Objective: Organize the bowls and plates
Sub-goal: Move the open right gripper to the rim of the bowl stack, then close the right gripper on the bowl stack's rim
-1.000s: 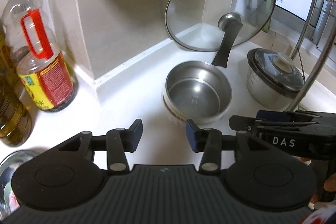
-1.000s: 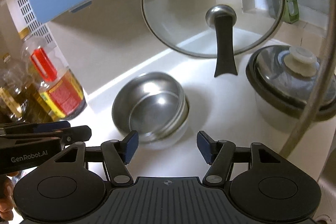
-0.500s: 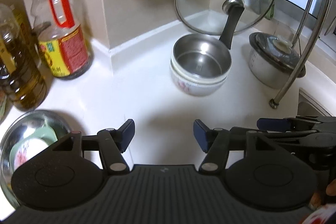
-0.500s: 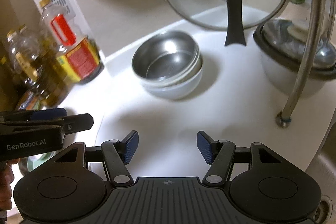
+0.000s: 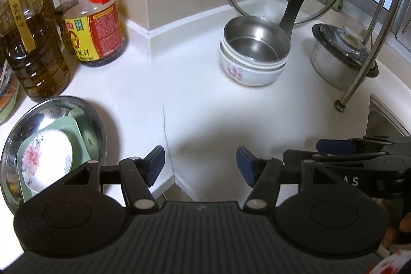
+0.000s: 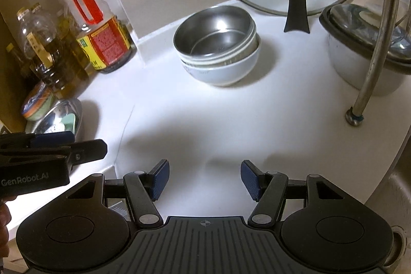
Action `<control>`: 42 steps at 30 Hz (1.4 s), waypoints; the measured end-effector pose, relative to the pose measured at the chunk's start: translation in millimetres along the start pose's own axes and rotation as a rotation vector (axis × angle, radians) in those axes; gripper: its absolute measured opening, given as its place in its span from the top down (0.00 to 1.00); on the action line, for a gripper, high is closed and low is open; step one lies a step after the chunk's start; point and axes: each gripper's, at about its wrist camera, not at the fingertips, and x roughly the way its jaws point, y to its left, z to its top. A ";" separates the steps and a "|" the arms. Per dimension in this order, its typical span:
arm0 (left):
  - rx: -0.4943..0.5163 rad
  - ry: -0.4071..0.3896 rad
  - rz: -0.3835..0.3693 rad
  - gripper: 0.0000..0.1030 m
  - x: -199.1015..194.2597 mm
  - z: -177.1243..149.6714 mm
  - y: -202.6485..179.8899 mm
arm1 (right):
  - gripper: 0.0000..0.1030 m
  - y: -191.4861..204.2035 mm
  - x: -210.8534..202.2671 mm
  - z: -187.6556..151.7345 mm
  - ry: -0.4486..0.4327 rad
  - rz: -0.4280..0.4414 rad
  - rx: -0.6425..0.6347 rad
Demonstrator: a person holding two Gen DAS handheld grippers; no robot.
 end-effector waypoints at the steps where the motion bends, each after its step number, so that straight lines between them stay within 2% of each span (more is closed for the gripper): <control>1: -0.001 0.002 0.002 0.42 0.0 -0.9 0.1 | 0.40 0.2 0.3 -0.7 0.003 0.000 -0.001; 12: -0.012 0.022 0.008 0.42 3.8 -4.6 2.4 | 0.40 0.4 4.0 -1.1 0.020 -0.003 -0.009; 24: -0.006 0.008 -0.001 0.42 12.5 10.3 2.1 | 0.40 -7.5 8.1 8.0 0.013 -0.030 0.007; 28: -0.002 -0.024 -0.007 0.42 20.2 28.9 1.7 | 0.40 -12.6 8.8 21.1 -0.023 -0.045 0.017; 37: -0.008 -0.131 -0.061 0.42 48.1 95.5 -10.6 | 0.40 -36.0 8.5 86.5 -0.205 -0.091 0.053; 42: 0.019 -0.125 -0.079 0.43 76.6 122.4 -21.5 | 0.40 -42.6 32.7 117.5 -0.204 -0.112 0.016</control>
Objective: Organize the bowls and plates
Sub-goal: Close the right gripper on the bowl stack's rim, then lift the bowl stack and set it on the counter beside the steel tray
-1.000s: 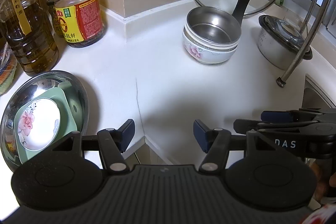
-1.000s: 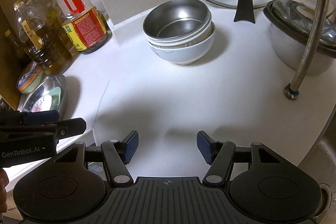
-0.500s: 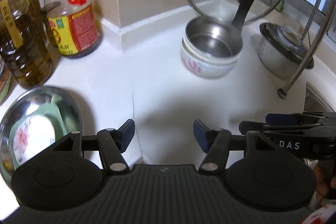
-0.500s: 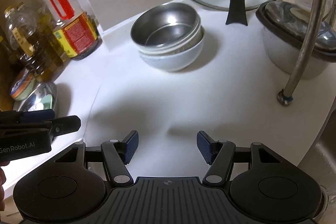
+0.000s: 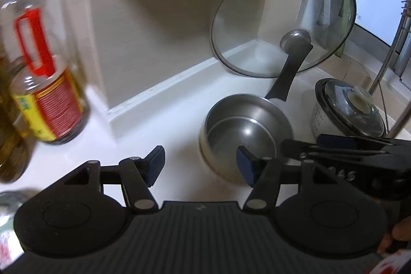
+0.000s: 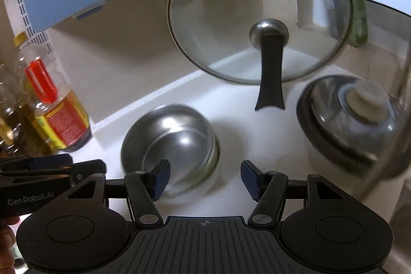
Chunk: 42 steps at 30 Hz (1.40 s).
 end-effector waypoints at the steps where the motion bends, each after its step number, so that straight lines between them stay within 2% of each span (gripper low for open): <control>1: 0.010 0.002 -0.001 0.43 6.4 3.2 -2.1 | 0.40 0.1 7.8 4.1 0.007 -0.006 -0.012; 4: 0.028 0.031 0.006 0.47 27.1 9.7 -4.7 | 0.41 -0.5 26.4 8.9 0.028 -0.031 -0.042; 7: 0.029 0.066 0.001 0.52 45.4 13.3 -4.2 | 0.59 -0.6 43.6 11.1 0.060 -0.032 -0.066; 13: 0.035 0.101 -0.009 0.68 63.8 15.4 -5.9 | 0.75 -1.2 63.4 14.2 0.112 -0.038 -0.103; 16: 0.037 0.110 -0.016 0.76 65.7 13.3 -5.8 | 0.77 2.7 65.8 14.4 0.119 -0.053 -0.136; 24: -0.002 0.118 -0.008 0.77 45.6 -3.3 11.5 | 0.78 18.9 62.5 8.7 0.148 -0.023 -0.186; 34: -0.103 0.140 0.089 0.77 -11.6 -44.8 56.6 | 0.78 79.9 43.6 -24.4 0.176 0.096 -0.279; 42: -0.151 0.126 0.151 0.77 -36.9 -62.9 72.5 | 0.78 114.9 39.4 -37.9 0.184 0.142 -0.343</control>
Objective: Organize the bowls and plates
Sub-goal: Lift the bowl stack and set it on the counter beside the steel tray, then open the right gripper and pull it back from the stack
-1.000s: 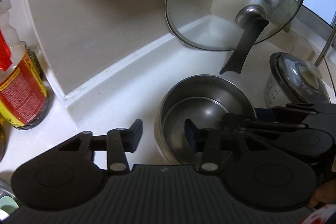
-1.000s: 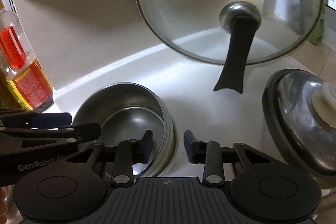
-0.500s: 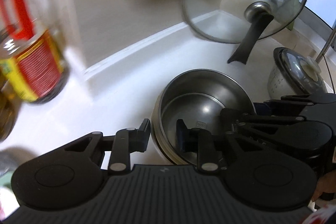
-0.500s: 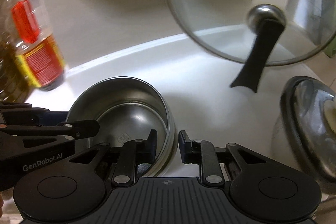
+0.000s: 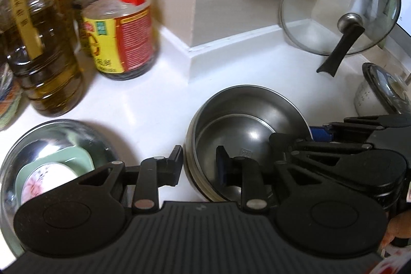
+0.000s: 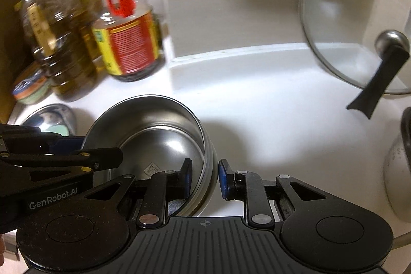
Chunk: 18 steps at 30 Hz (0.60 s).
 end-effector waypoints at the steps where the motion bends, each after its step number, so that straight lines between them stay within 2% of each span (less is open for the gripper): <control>1: -0.002 -0.001 0.002 0.77 -0.6 -1.2 0.7 | 0.78 2.3 0.3 0.2 0.001 0.001 -0.004; 7: -0.024 -0.014 -0.001 0.75 -10.2 -3.4 4.6 | 0.76 4.0 -1.1 -1.8 -0.003 0.012 0.012; 9: -0.028 -0.030 0.008 0.69 -18.0 -3.1 5.5 | 0.67 2.9 -9.2 -3.6 -0.023 0.024 0.018; 11: -0.036 -0.054 0.018 0.65 -30.2 -5.0 8.1 | 0.43 1.5 -21.6 -6.4 -0.060 0.028 0.027; 14: -0.045 -0.085 0.028 0.59 -52.7 -12.9 12.1 | 0.37 -2.4 -42.5 -14.3 -0.100 0.054 0.066; 16: -0.047 -0.098 0.039 0.46 -67.7 -22.5 14.8 | 0.36 -3.7 -53.4 -22.6 -0.102 0.075 0.093; 18: -0.045 -0.104 0.057 0.42 -81.6 -35.7 16.7 | 0.35 -2.9 -62.6 -35.4 -0.095 0.093 0.112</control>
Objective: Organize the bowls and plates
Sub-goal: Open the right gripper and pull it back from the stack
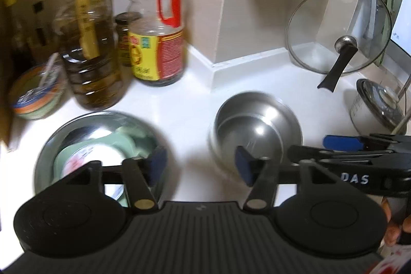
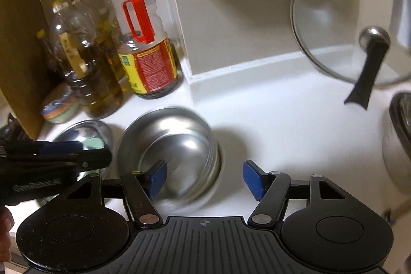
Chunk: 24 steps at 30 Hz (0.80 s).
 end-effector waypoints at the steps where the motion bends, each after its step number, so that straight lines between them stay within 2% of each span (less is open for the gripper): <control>1: 0.000 0.003 0.004 0.42 -5.7 -6.4 1.3 | 0.34 1.3 -2.8 -4.4 0.007 0.006 0.005; 8: -0.057 0.094 0.026 0.42 -26.7 -53.5 11.9 | 0.32 22.5 -12.7 -47.8 0.102 0.045 -0.026; 12: -0.069 0.117 0.045 0.42 -33.0 -70.3 13.2 | 0.32 33.5 -14.9 -67.7 0.142 0.065 -0.057; 24: -0.077 0.141 0.057 0.42 -38.9 -86.5 26.7 | 0.32 52.8 -13.3 -81.1 0.169 0.065 -0.078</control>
